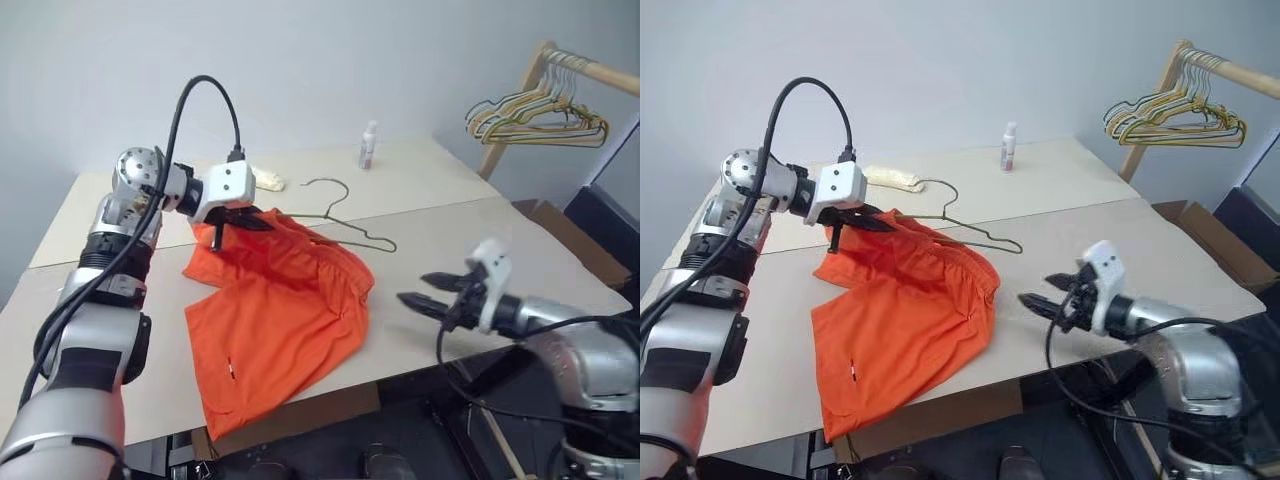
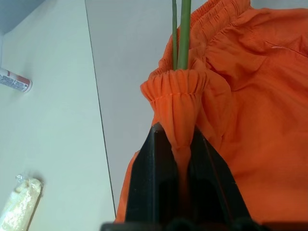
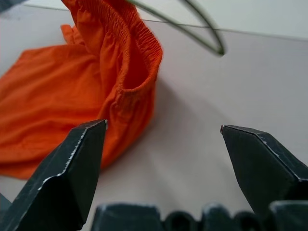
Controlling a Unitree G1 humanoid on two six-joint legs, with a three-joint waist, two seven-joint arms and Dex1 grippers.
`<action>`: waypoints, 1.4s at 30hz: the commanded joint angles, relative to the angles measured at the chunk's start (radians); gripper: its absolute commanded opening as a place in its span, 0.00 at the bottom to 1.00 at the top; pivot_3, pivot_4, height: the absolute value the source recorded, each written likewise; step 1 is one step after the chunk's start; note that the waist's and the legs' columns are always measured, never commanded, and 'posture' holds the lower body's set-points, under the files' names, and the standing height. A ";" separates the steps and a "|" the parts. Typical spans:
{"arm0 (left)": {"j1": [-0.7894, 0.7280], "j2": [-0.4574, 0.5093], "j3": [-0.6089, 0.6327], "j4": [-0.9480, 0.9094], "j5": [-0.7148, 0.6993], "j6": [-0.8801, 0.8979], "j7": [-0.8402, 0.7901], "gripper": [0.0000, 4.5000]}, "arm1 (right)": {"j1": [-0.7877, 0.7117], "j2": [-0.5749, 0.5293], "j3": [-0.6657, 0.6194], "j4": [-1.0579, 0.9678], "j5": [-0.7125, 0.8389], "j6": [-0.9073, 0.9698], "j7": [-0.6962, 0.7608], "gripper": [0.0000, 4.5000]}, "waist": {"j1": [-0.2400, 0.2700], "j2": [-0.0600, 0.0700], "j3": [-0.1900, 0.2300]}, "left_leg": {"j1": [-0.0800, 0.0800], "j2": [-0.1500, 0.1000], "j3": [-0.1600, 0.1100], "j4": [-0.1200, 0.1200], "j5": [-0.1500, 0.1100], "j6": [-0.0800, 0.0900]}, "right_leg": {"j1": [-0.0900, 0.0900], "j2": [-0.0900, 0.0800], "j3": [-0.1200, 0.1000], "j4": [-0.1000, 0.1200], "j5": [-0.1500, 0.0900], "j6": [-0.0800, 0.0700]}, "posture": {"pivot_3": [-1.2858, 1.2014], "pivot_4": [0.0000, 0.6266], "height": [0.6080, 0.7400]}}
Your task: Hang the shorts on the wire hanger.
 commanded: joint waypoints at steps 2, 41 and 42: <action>-0.005 0.022 0.024 -0.024 -0.017 -0.013 -0.006 0.00 | 0.003 0.079 0.111 0.000 -0.032 -0.016 -0.117 0.98 | -0.002 0.000 0.000 | 0.000 0.000 0.000 0.000 0.000 0.000 | 0.000 0.000 0.000 0.001 0.000 0.000 | 0.51 0.00 1.00; 0.109 0.184 0.029 -0.096 -0.308 -0.112 -0.146 0.00 | -0.061 -0.044 0.066 0.166 0.095 -0.151 0.011 0.01 | -0.001 0.000 0.000 | -0.001 -0.002 -0.001 0.000 0.000 0.000 | -0.002 0.000 0.000 0.001 0.000 0.001 | 0.52 0.00 1.00; 0.105 0.190 0.020 -0.089 -0.304 -0.120 -0.146 0.00 | -0.062 -0.057 0.068 0.173 0.091 -0.160 0.018 0.01 | -0.001 0.000 0.000 | -0.001 -0.002 -0.001 0.000 0.000 0.000 | -0.001 0.000 0.000 0.001 0.000 0.001 | 0.52 0.00 1.00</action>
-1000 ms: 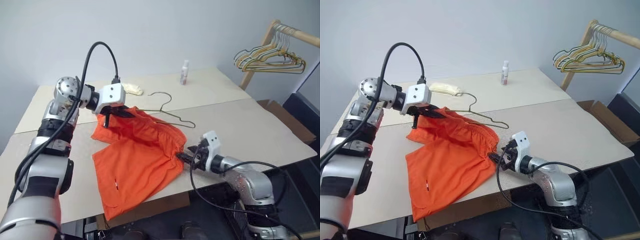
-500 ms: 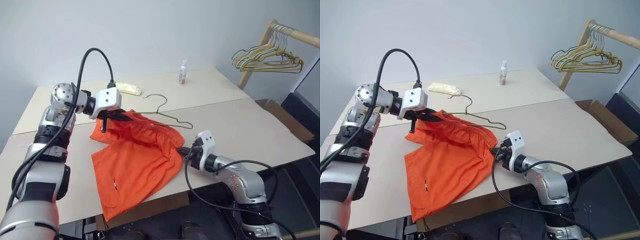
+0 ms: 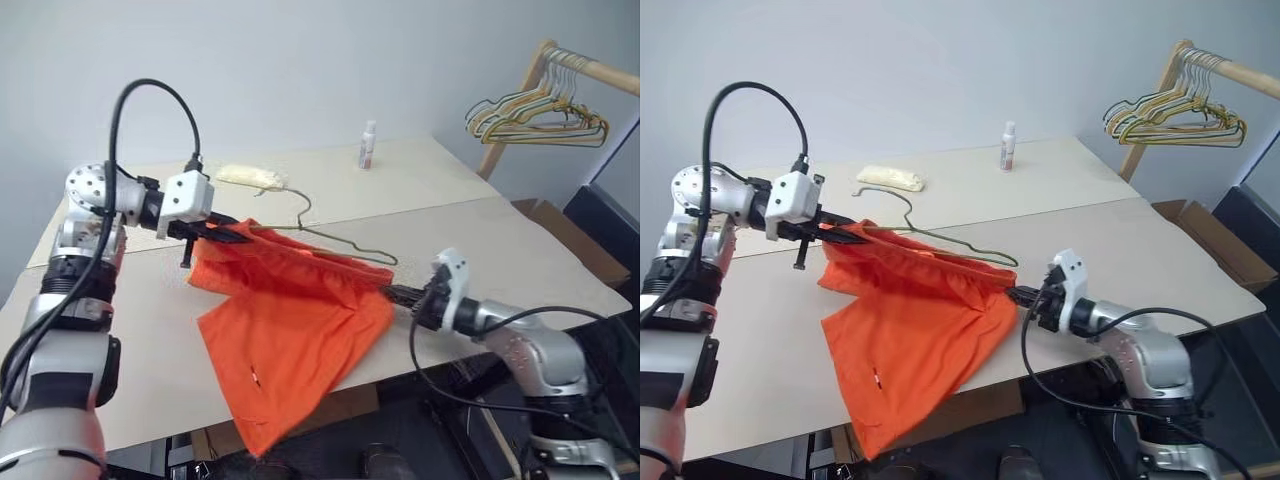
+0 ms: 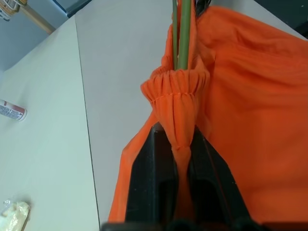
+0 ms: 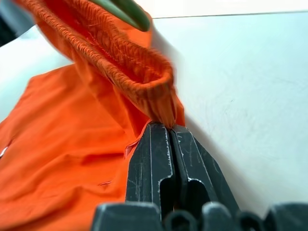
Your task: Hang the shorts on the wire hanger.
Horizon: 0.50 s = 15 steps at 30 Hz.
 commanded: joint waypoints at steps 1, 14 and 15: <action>-0.039 0.048 -0.016 0.018 -0.019 -0.043 -0.004 0.00 | -0.007 -0.056 -0.030 0.009 -0.006 -0.052 0.042 0.01 | 0.001 0.000 0.000 | 0.000 0.000 0.000 0.000 0.000 0.000 | 0.000 0.000 0.000 0.000 0.000 0.000 | 0.52 0.00 1.00; -0.063 0.040 -0.045 0.098 0.033 -0.120 -0.004 0.00 | -0.007 -0.176 -0.012 0.032 -0.051 -0.134 0.115 0.01 | 0.003 0.000 0.000 | 0.000 -0.001 0.000 0.001 0.000 0.000 | 0.001 0.000 0.000 0.000 0.000 0.000 | 0.52 0.00 1.00; -0.067 0.035 -0.040 0.107 0.049 -0.124 -0.001 0.00 | -0.010 -0.189 -0.008 0.038 -0.058 -0.147 0.123 0.01 | 0.003 0.000 0.000 | 0.000 -0.001 0.000 0.001 0.000 0.000 | 0.001 0.000 0.000 0.000 0.000 0.000 | 0.52 0.00 1.00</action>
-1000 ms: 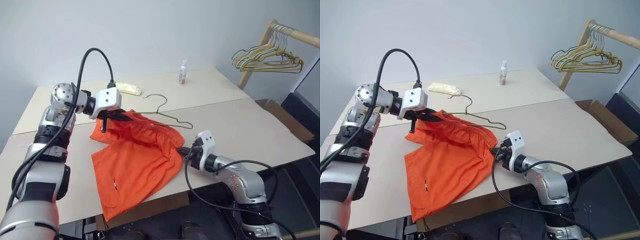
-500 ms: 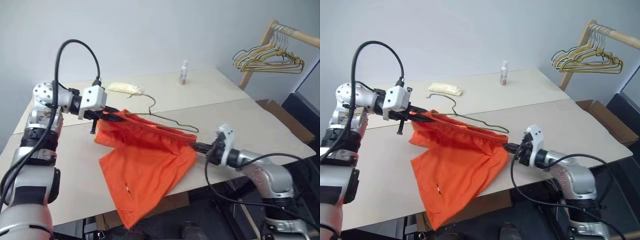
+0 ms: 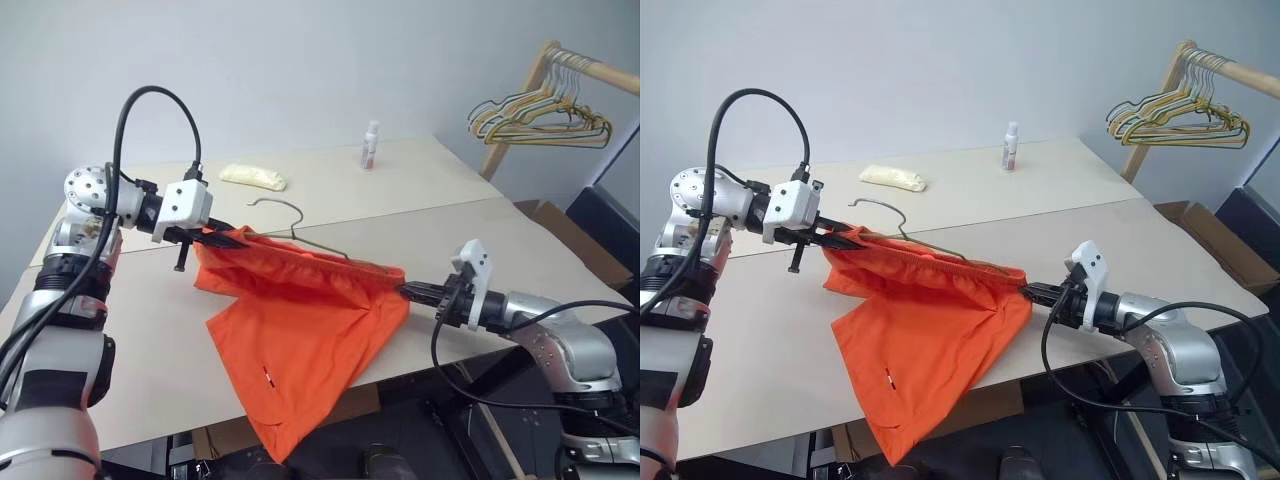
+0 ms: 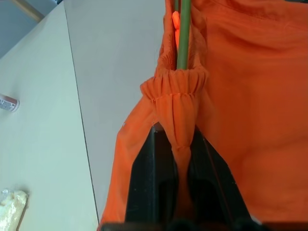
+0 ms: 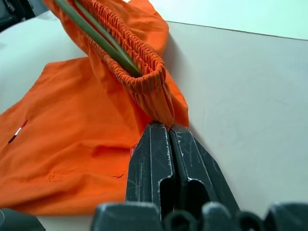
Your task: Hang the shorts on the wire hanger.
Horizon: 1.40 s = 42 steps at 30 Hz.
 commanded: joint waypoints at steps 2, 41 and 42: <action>-0.055 0.013 0.027 0.044 0.070 -0.030 0.024 0.00 | -0.015 -0.084 -0.016 0.020 -0.060 -0.082 0.036 0.01 | 0.001 0.000 0.000 | 0.000 0.000 0.000 0.000 0.000 0.000 | 0.000 0.000 0.000 0.000 0.000 0.000 | 0.52 0.00 1.00; -0.072 -0.131 0.070 -0.117 0.183 0.011 0.199 0.00 | -0.338 -0.162 0.254 -0.034 -0.459 -0.433 0.119 0.78 | 0.009 -0.001 0.001 | -0.005 0.000 0.001 0.005 0.001 -0.003 | -0.002 -0.001 0.000 0.000 0.000 0.001 | 0.53 0.00 1.00; -0.068 -0.131 0.073 -0.125 0.179 0.019 0.200 0.00 | -0.336 -0.153 0.249 -0.027 -0.449 -0.428 0.122 0.78 | 0.010 -0.001 0.001 | -0.005 0.000 0.001 0.006 0.002 -0.003 | -0.002 -0.001 0.000 0.000 0.000 0.001 | 0.53 0.00 1.00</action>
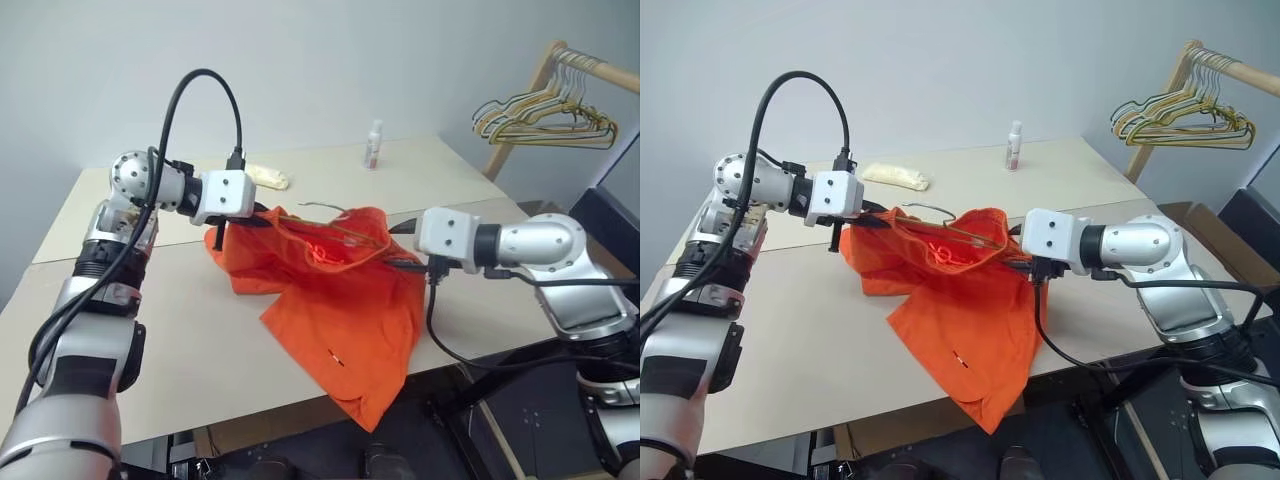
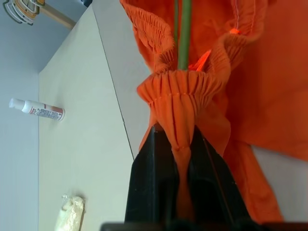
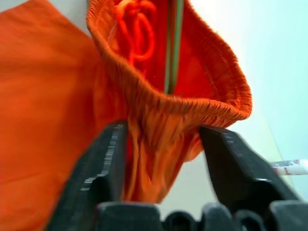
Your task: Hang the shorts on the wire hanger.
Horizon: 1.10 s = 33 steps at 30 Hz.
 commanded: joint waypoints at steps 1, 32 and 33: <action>-0.002 0.004 0.036 -0.052 -0.034 0.021 0.015 0.00 | -0.009 0.026 -0.025 0.016 0.017 0.008 -0.009 0.78 | 0.001 0.000 0.000 | 0.000 0.000 0.000 0.000 0.000 0.000 | 0.000 0.000 0.000 0.000 0.000 0.000 | 0.53 0.00 1.00; 0.025 -0.017 0.038 -0.002 -0.035 0.081 0.027 0.33 | 0.025 0.122 -0.077 -0.014 0.142 0.260 -0.057 0.00 | -0.002 0.000 0.000 | 0.000 0.000 -0.001 0.000 0.001 -0.002 | 0.000 0.000 0.000 0.000 0.000 0.000 | 0.51 0.00 1.00; 0.020 -0.016 0.047 0.016 -0.034 0.081 0.049 0.40 | 0.035 0.117 -0.088 -0.021 0.146 0.269 -0.061 0.00 | -0.002 0.000 0.000 | 0.000 0.000 -0.001 0.000 0.001 -0.002 | 0.000 0.000 0.000 0.000 0.000 0.000 | 0.51 0.00 1.00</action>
